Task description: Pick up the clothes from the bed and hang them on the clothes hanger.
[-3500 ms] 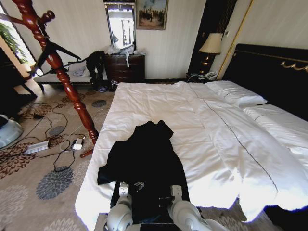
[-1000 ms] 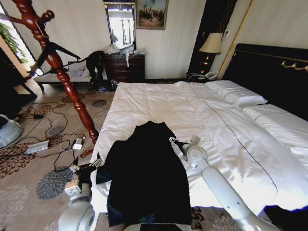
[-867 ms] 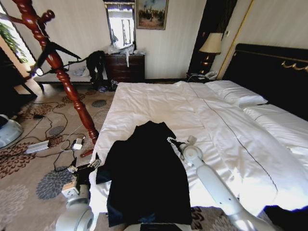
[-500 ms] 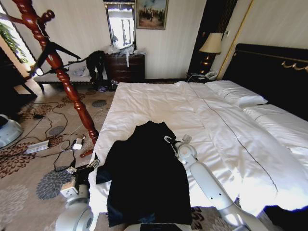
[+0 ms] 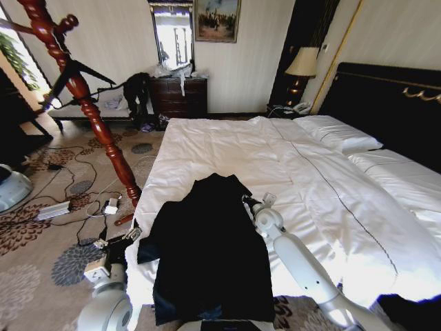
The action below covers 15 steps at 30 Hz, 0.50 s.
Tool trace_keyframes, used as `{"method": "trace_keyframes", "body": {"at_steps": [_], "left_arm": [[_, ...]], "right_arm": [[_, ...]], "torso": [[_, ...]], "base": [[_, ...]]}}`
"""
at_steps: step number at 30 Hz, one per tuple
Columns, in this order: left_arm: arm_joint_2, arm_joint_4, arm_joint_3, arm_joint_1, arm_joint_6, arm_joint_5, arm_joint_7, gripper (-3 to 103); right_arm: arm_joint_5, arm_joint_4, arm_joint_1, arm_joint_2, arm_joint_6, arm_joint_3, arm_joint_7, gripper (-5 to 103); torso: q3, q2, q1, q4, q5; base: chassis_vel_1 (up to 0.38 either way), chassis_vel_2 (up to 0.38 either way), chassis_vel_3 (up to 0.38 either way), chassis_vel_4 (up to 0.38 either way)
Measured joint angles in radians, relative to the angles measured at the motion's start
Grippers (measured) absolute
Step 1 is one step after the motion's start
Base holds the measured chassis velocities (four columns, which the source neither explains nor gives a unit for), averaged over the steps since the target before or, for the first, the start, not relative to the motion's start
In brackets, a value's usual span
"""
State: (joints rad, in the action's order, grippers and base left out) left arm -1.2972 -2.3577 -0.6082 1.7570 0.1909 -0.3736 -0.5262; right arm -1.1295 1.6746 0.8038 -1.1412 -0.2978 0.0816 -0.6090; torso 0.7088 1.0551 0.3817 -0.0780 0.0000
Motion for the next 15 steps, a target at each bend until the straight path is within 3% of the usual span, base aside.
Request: {"method": "trace_keyframes", "body": {"at_steps": [3,8,15], "left_arm": [[-0.011,-0.003,-0.004,0.007,0.0,0.003,-0.002,100],[-0.037,-0.003,-0.001,0.008,0.0,0.007,-0.006,100],[-0.06,-0.006,0.001,0.017,0.0,0.018,-0.013,100]], "right_arm": [[0.002,0.015,-0.014,-0.014,0.042,-0.02,0.044,1],[0.003,0.033,-0.033,-0.032,0.089,-0.064,0.102,0],[-0.016,0.033,-0.039,-0.061,0.102,-0.155,0.118,0]], "torso": [[0.0,0.0,0.0,0.0002,0.0],[0.0,0.0,0.0,0.0002,-0.0001],[0.0,0.0,0.0,0.0,-0.0002]], "base": [[0.0,0.0,0.0,0.0],[0.0,0.0,0.0,0.0],[0.0,0.0,0.0,0.0]]}}
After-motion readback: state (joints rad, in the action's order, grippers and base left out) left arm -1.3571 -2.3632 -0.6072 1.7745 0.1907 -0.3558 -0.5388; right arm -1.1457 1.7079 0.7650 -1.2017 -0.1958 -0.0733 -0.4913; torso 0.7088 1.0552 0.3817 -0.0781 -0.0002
